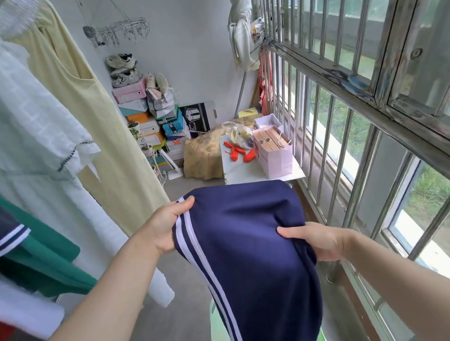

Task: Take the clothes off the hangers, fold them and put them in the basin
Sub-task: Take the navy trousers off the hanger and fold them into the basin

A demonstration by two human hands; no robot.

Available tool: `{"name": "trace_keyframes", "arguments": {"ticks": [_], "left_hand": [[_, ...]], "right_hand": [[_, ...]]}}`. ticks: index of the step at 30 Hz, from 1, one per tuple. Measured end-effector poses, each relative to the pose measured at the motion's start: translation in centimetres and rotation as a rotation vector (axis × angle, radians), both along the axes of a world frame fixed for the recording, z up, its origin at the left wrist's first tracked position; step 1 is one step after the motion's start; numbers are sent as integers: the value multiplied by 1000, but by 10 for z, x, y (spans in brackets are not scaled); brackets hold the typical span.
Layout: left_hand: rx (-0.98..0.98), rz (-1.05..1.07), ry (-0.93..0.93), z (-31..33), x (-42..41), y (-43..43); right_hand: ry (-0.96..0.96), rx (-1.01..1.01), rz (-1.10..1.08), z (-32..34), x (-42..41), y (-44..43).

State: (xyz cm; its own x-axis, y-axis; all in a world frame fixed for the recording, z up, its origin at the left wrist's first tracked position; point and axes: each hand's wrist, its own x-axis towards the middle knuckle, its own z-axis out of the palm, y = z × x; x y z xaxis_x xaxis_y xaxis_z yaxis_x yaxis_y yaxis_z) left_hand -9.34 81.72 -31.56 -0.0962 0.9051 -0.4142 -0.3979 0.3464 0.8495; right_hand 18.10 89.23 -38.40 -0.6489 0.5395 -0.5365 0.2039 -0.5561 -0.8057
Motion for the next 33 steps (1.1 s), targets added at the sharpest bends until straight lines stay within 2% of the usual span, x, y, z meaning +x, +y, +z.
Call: {"name": "trace_keyframes", "arguments": {"ticks": [3, 7, 10, 12, 16, 18, 21, 23, 26, 30, 33], "left_hand": [[-74, 147, -17, 7, -8, 7], [123, 335, -257, 16, -5, 13], [-34, 292, -271, -26, 33, -4], [-121, 250, -308, -49, 52, -13], [-91, 130, -425, -66, 42, -15], [-102, 56, -338, -69, 37, -17], [-167, -112, 91, -77, 31, -18], [-206, -135, 241, -79, 29, -16], [-235, -54, 291, -80, 25, -10], [-279, 22, 302, -82, 29, -3], [-304, 79, 348, -90, 27, 2]], "right_hand": [[22, -42, -27, 12, -4, 0], [234, -156, -172, 29, -25, 3], [394, -209, -281, 38, -39, 10], [375, -247, -319, 32, -44, 23], [172, -323, -388, 15, -30, 38], [23, -295, -392, 10, -23, 38], [-181, -207, -353, 3, -14, 36], [-234, -185, -311, -5, -3, 39], [-142, -241, -204, -8, 16, 35], [-81, -187, -8, -19, 21, 26], [-76, -163, -200, -33, 16, 25]]}}
